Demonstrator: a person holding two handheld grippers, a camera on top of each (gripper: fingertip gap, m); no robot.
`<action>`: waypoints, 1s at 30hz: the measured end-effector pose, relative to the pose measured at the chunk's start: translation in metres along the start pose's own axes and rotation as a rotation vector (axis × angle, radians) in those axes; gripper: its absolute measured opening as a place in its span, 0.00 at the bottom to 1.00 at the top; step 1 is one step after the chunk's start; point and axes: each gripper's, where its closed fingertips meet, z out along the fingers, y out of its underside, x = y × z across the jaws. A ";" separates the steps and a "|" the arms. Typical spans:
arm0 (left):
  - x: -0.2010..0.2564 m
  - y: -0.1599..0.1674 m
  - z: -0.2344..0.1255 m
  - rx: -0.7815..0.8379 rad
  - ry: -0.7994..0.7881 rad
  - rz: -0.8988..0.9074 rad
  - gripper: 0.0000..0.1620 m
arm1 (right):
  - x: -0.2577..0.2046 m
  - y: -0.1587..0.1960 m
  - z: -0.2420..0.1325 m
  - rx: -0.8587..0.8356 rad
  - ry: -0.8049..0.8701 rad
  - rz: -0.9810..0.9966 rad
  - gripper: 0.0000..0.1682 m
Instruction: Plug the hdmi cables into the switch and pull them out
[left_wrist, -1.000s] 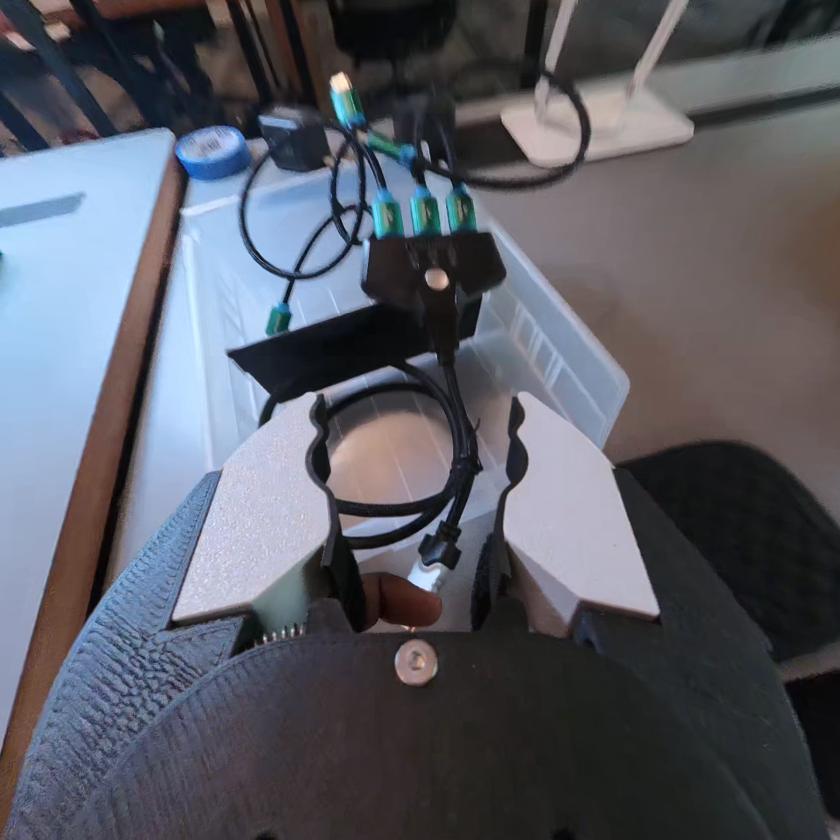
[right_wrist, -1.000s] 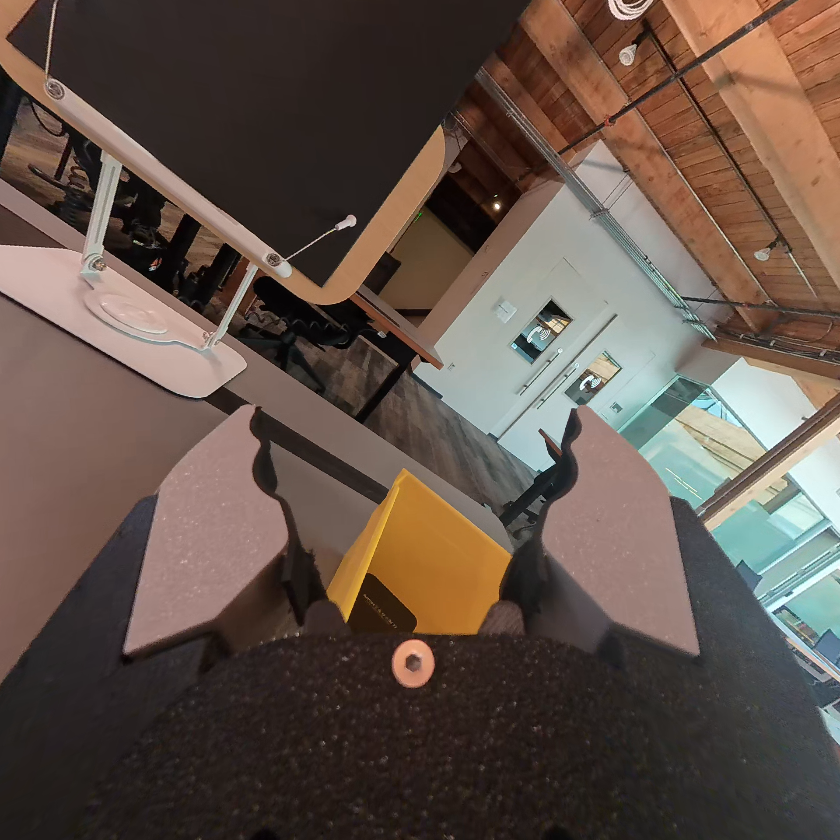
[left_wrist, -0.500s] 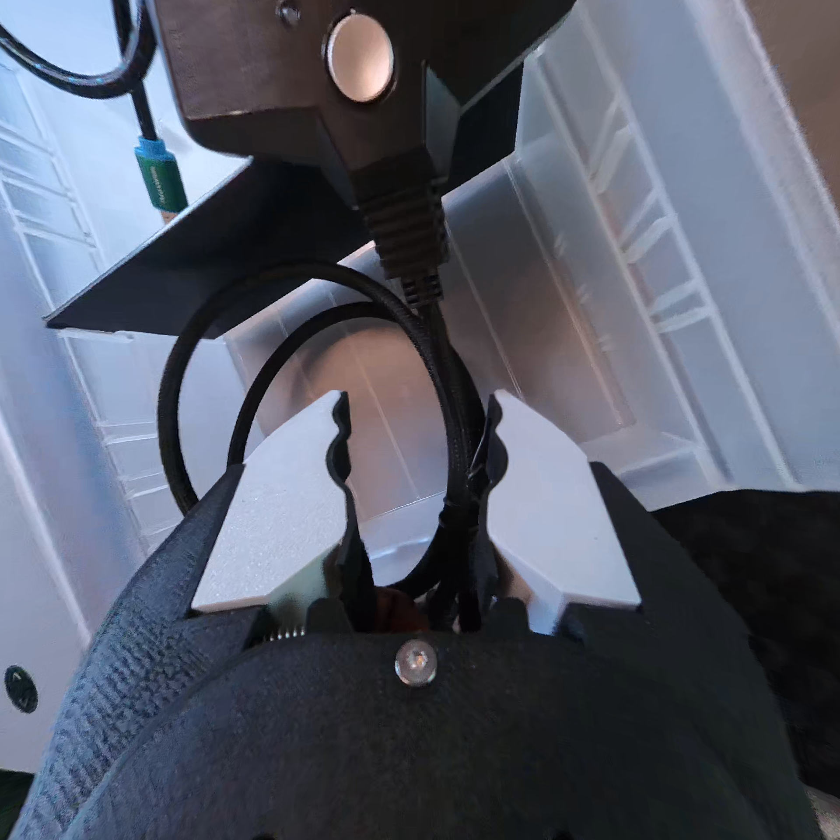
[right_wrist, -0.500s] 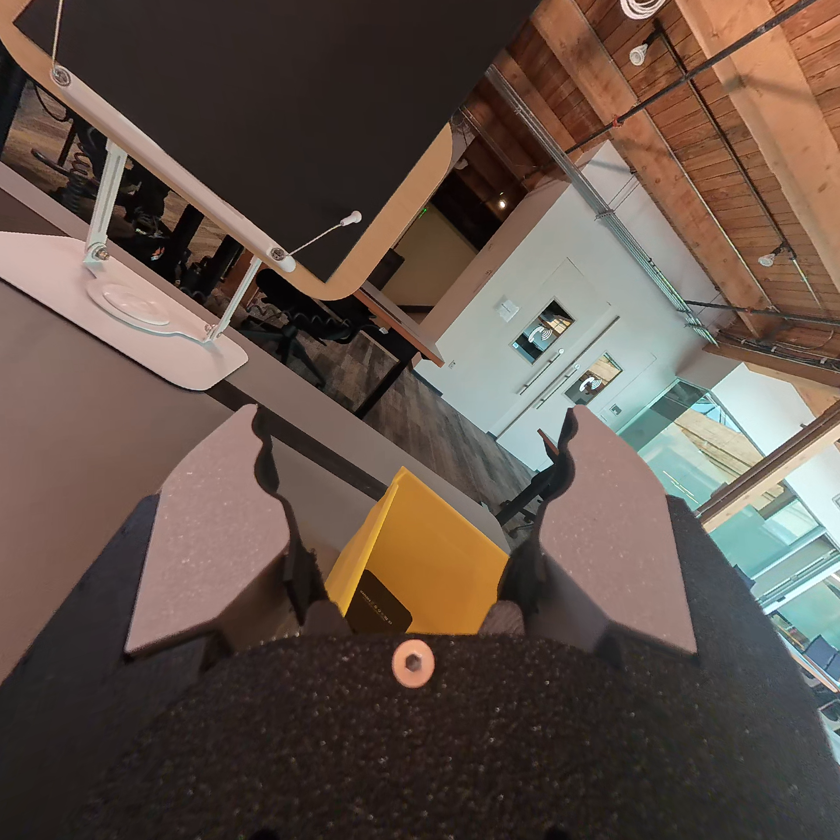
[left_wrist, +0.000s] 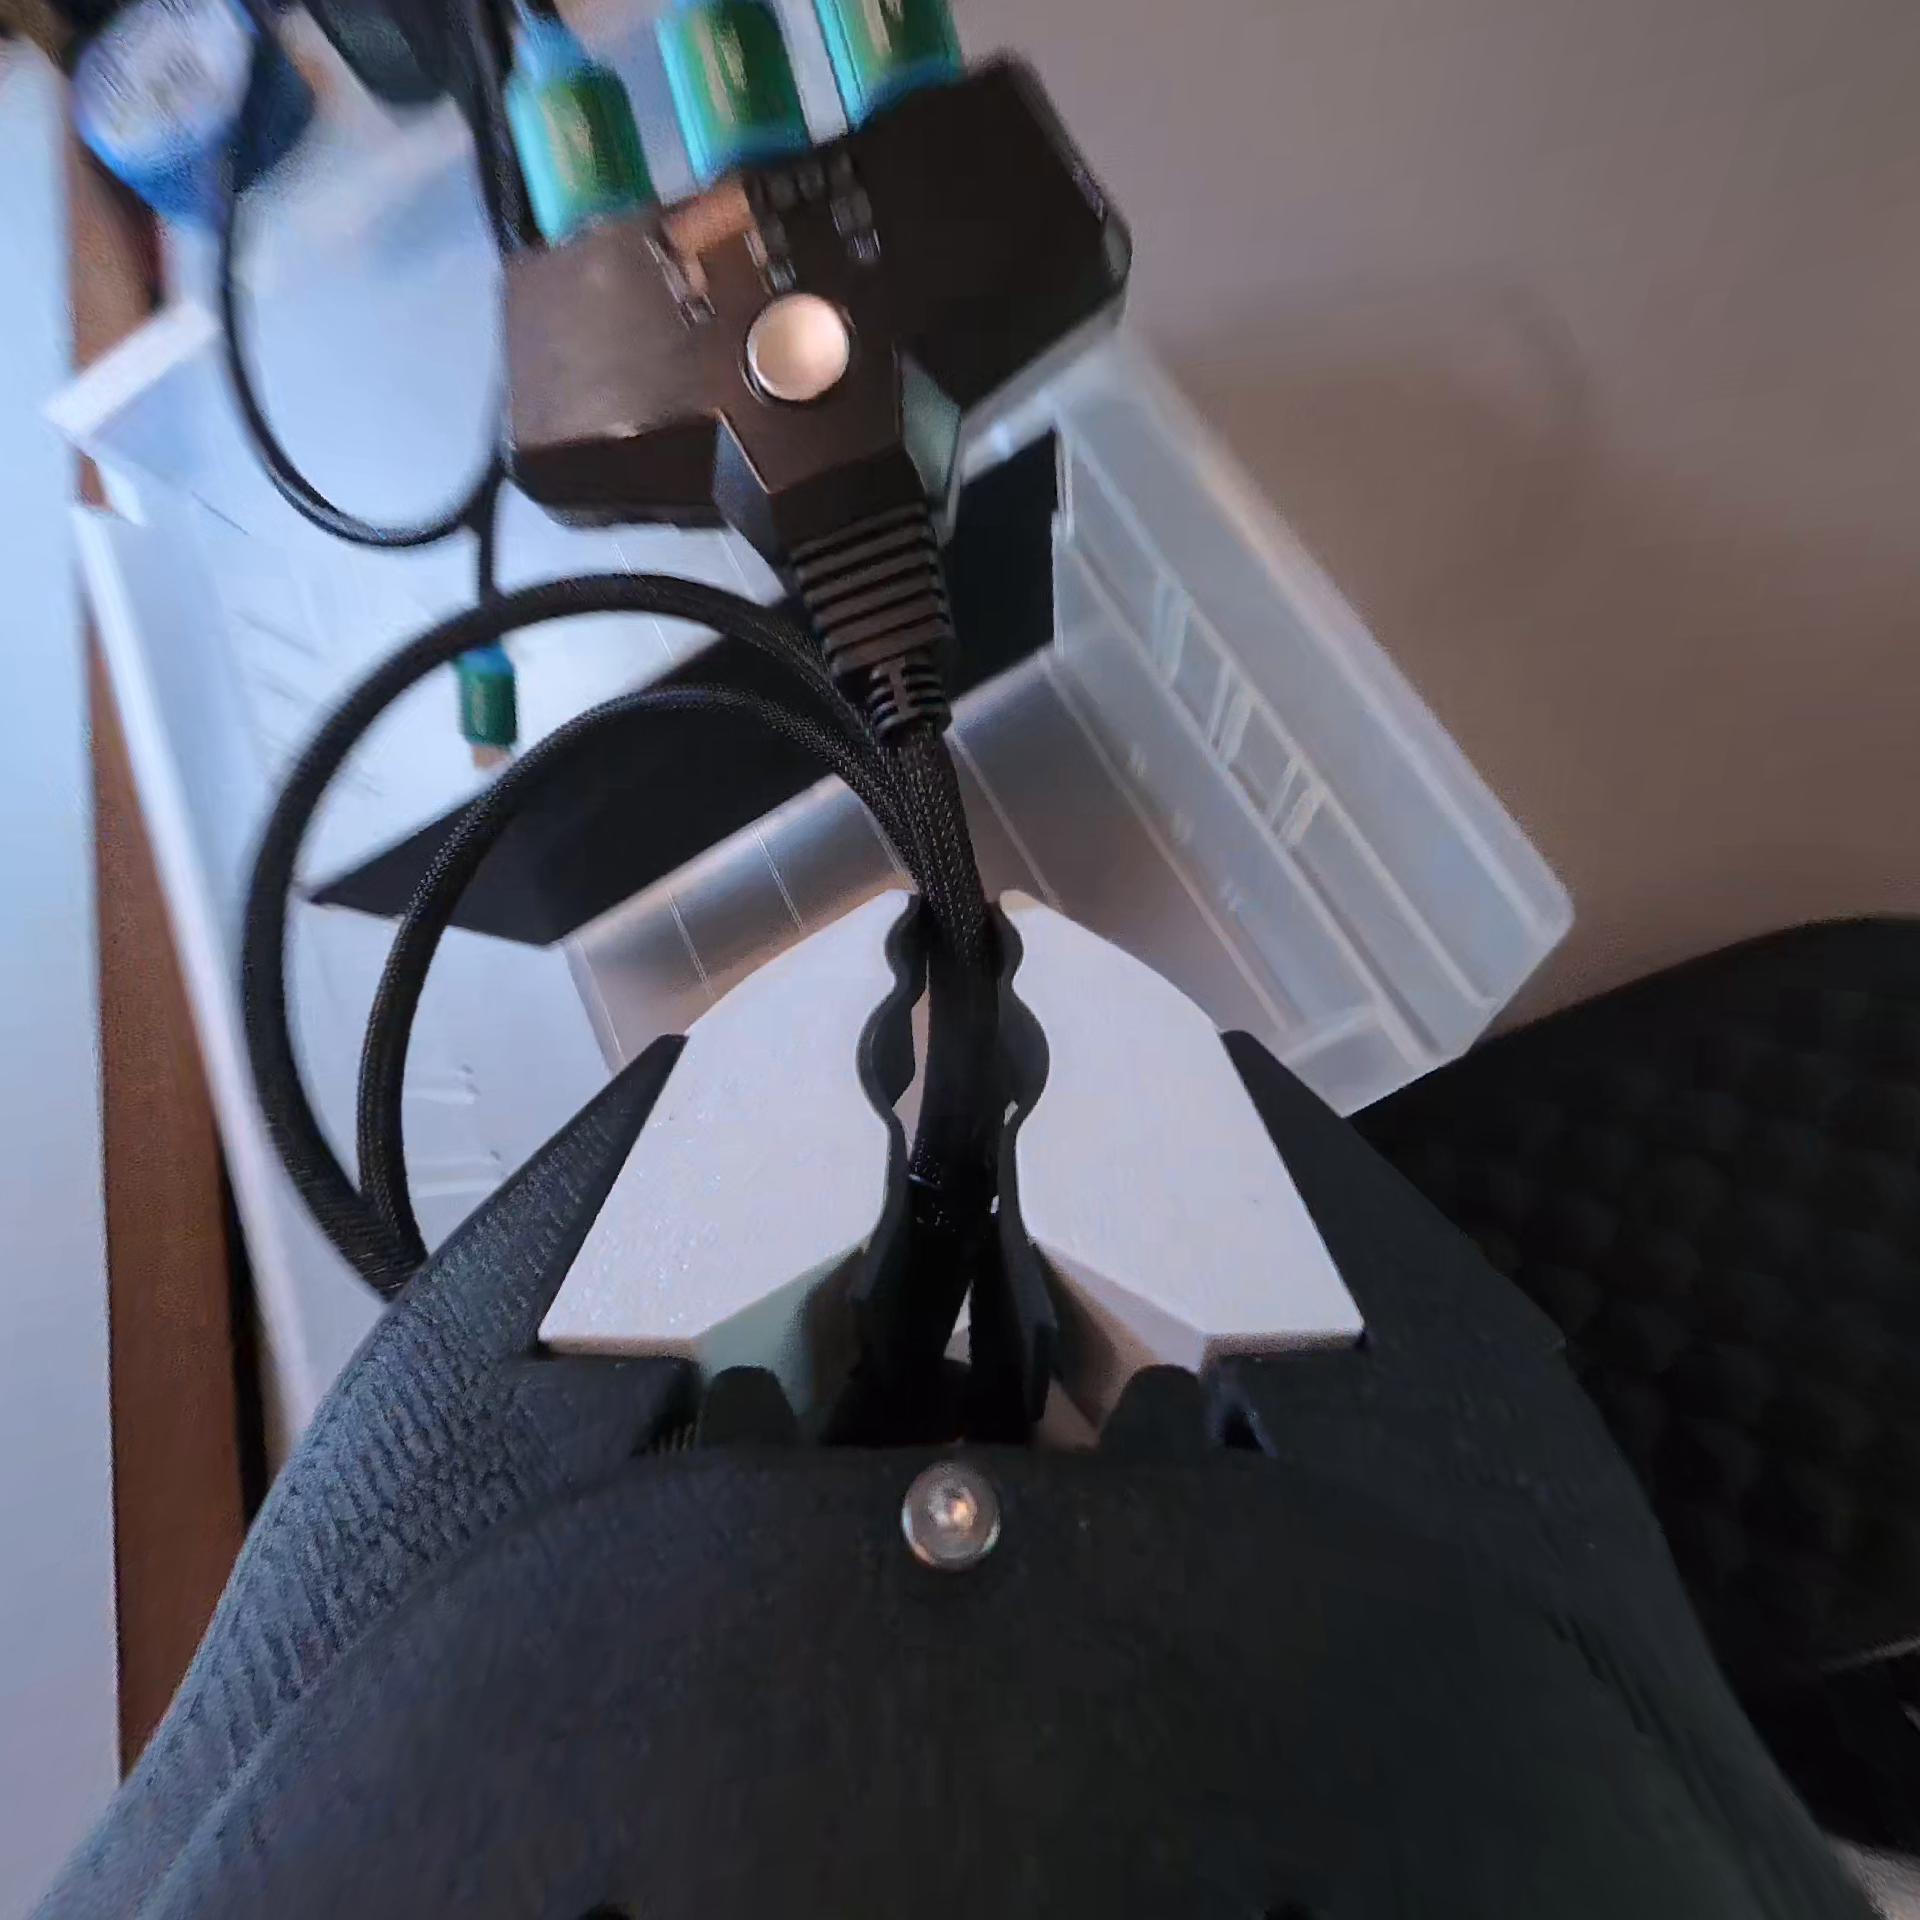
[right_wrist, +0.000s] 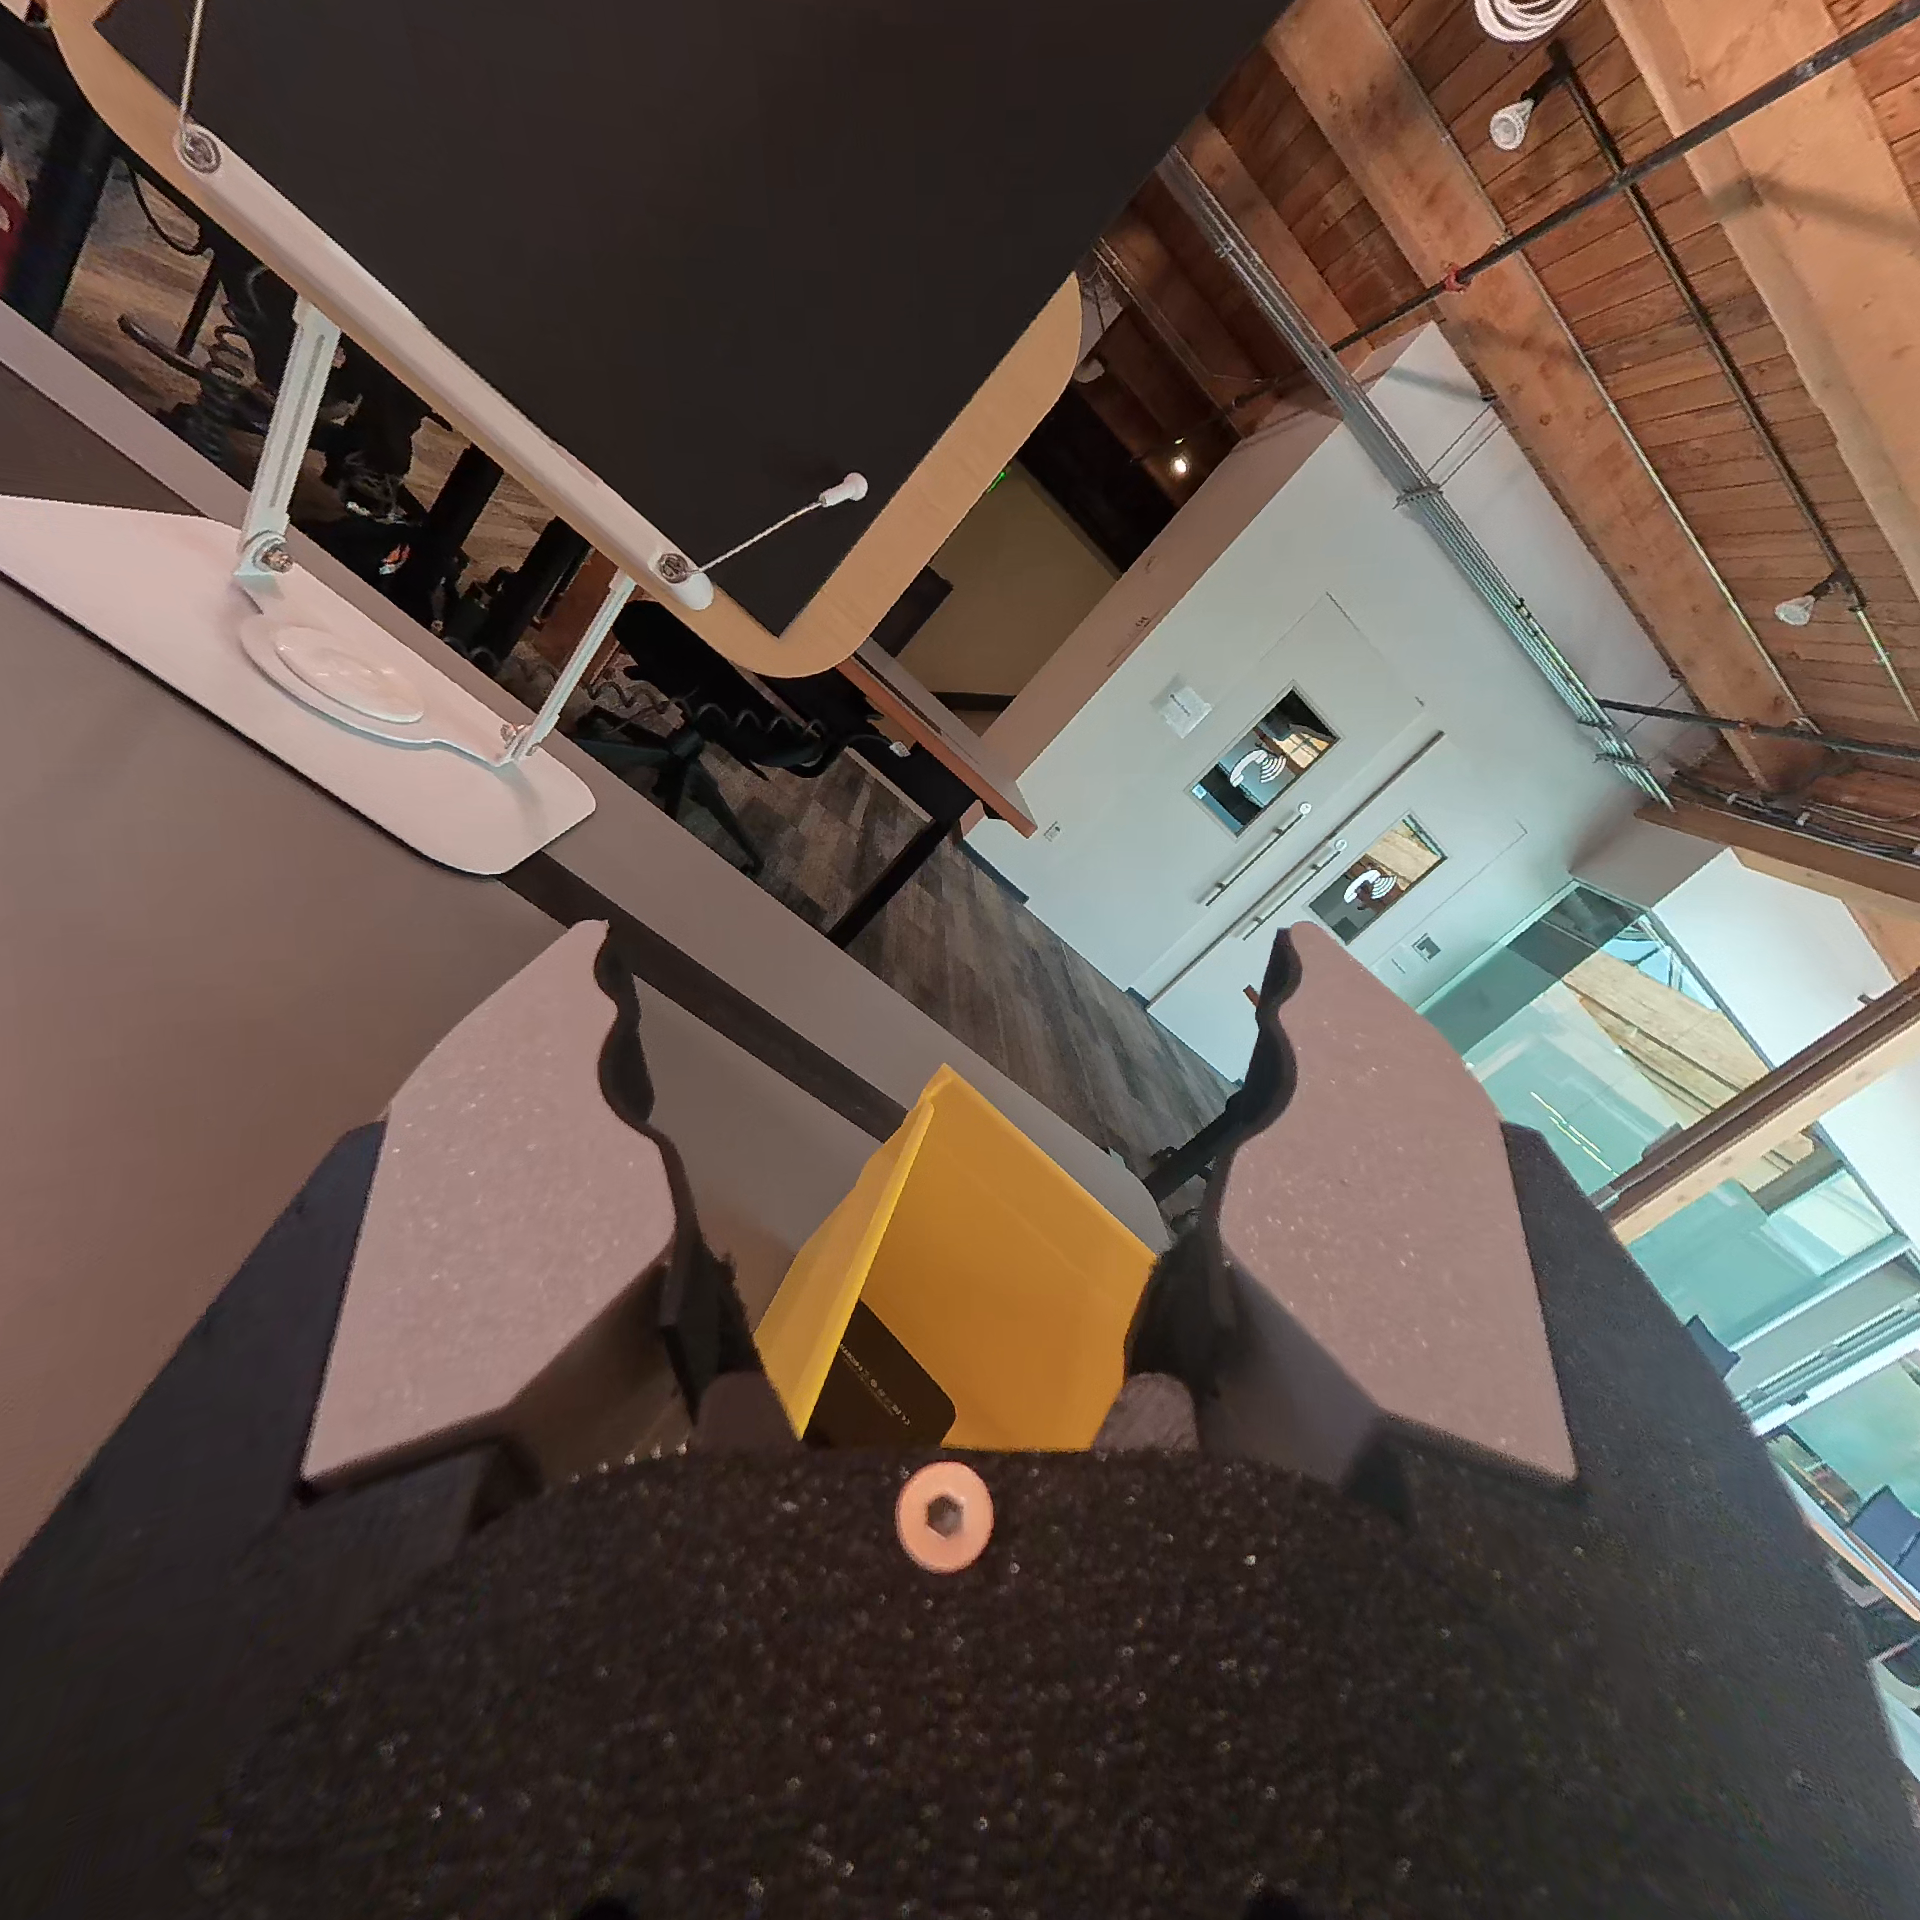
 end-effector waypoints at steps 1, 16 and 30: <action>-0.002 -0.009 -0.007 0.062 -0.008 -0.002 0.06 | -0.001 0.000 0.000 -0.001 -0.005 0.001 0.67; -0.010 -0.104 -0.155 1.216 0.532 -0.444 0.00 | -0.003 0.000 0.000 -0.006 -0.007 -0.016 0.65; 0.014 -0.061 -0.060 0.446 0.090 -0.087 0.30 | -0.005 -0.001 0.000 -0.003 -0.016 -0.023 0.64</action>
